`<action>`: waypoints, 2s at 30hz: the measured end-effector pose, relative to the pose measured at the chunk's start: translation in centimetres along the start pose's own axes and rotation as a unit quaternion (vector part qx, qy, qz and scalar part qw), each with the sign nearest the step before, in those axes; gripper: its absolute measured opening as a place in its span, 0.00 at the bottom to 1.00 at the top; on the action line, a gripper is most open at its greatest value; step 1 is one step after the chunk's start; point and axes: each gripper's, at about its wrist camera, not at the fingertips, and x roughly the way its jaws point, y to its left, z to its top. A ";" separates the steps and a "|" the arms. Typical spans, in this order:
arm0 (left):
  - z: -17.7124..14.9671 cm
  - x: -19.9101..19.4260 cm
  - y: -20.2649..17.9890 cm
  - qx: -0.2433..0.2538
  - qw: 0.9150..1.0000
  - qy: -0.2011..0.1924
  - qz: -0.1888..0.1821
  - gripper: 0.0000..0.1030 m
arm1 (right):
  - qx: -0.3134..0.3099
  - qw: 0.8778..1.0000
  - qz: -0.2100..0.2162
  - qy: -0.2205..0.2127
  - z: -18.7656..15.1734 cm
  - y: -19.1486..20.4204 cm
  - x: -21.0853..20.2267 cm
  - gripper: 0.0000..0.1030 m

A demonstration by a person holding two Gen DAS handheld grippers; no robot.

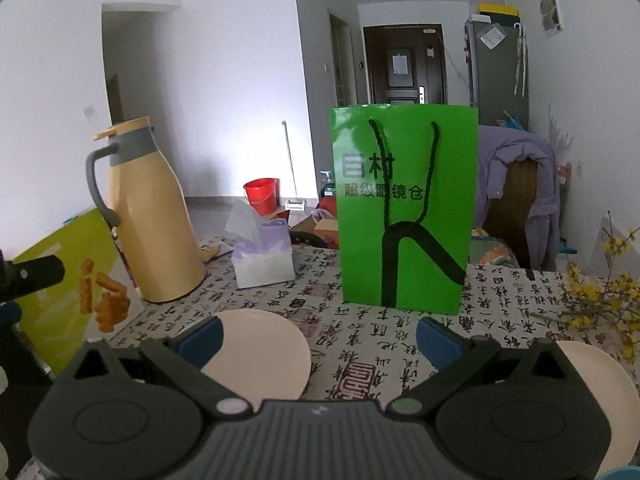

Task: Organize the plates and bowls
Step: 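Close the right gripper on the plate rim while the left gripper grips it too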

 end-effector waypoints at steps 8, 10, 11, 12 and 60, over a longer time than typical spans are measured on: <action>-0.9 3.4 1.7 -0.025 0.999 0.027 0.018 1.00 | -0.004 1.000 -0.011 0.003 0.6 0.4 2.1 1.00; -1.1 4.2 2.1 -0.026 0.999 0.037 0.017 1.00 | -0.004 1.000 -0.013 0.008 0.6 0.6 2.7 1.00; -1.2 4.4 2.2 -0.026 0.999 0.040 0.016 1.00 | -0.004 1.000 -0.015 0.009 0.6 0.7 3.0 1.00; -1.4 4.7 2.4 -0.026 0.999 0.044 0.016 1.00 | -0.004 1.000 -0.015 0.010 0.6 0.8 3.3 1.00; -8.0 13.1 3.2 0.039 0.990 0.132 0.025 0.67 | -0.020 0.977 -0.036 0.210 -2.5 3.3 17.0 0.42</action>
